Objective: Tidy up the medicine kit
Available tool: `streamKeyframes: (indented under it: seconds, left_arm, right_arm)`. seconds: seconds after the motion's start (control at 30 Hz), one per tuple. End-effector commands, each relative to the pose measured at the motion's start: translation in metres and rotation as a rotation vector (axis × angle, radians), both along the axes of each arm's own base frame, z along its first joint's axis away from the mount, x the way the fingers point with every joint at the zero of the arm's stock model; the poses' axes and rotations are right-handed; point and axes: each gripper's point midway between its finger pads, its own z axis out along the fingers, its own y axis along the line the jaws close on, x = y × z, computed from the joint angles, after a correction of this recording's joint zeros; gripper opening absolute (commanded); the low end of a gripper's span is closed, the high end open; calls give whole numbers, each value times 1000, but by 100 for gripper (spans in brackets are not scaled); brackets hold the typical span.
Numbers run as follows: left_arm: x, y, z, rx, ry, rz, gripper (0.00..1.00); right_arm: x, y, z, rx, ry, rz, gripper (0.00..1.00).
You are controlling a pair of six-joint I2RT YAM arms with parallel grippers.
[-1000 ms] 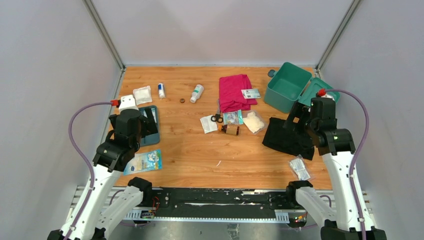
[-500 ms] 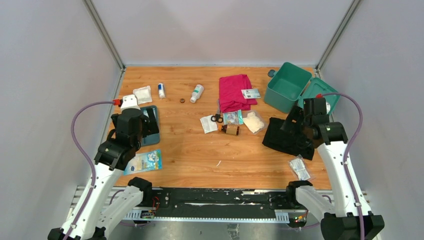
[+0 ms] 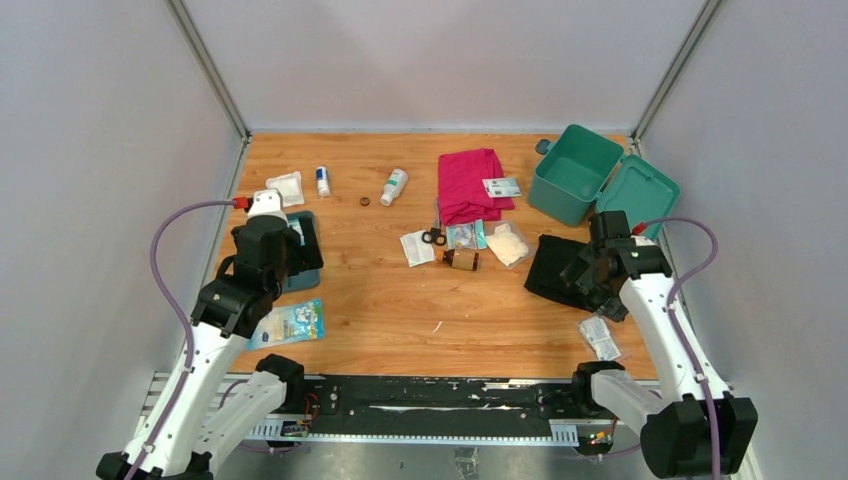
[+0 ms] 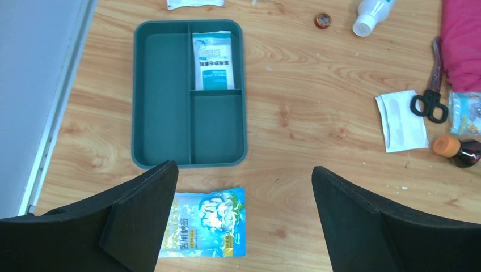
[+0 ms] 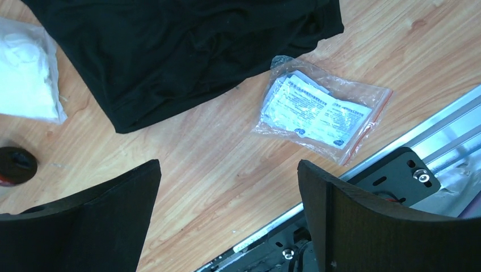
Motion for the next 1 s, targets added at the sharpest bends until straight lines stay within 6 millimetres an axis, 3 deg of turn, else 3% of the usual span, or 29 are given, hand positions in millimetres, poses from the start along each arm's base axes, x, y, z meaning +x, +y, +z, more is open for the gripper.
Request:
streamKeyframes:
  seconds: [0.0,0.27,0.53,0.97]
  left_arm:
    - [0,-14,-4,-35,2,-65,93]
    - [3,-19,-7,-38,20,-89,92]
    - [3,-22,-8,-43,27,-100,90]
    - [2,-22,-8,-49,26,-102,90]
  right_arm:
    - [5,-12,-10,-28,-6,-126,95]
    - [3,-20,-45,-60,6,-225,95]
    - [3,-32,-62,-127,78,-208,91]
    - [-3,-35,-101,-12,94,-245,87]
